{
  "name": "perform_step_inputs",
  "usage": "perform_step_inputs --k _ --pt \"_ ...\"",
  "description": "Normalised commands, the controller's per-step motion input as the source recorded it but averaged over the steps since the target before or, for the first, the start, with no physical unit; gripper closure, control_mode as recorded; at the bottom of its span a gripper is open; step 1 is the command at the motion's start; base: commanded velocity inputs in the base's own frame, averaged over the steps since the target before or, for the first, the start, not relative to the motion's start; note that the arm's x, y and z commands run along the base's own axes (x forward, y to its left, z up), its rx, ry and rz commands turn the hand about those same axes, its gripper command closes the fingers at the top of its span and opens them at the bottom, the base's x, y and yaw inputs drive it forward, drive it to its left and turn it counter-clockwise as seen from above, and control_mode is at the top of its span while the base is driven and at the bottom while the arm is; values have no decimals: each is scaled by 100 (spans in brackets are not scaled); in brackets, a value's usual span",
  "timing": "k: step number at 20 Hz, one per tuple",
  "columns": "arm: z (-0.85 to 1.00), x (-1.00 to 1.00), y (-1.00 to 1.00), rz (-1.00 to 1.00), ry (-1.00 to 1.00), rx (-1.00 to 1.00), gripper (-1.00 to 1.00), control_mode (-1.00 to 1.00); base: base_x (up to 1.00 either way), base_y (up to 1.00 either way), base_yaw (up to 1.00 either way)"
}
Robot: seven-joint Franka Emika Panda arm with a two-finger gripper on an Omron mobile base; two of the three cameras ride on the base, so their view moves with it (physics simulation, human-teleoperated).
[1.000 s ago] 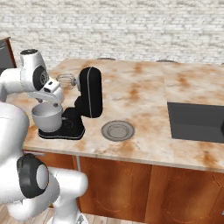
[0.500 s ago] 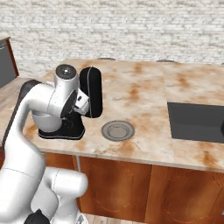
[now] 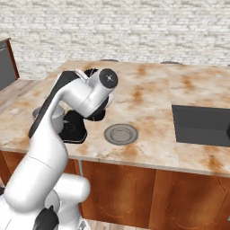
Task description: Add butter and sugar cubes to the stand mixer bowl and then turn on the stand mixer to begin making frosting.
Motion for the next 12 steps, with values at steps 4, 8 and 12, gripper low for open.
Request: perform_step_inputs --k 4,8,12 --pt "17 32 -11 0 -1 27 -100 -100 0 0 0" --pt "0 58 -5 0 1 19 -100 -100 0 0 0" --pt "0 75 -5 0 5 13 -100 -100 0 0 0"
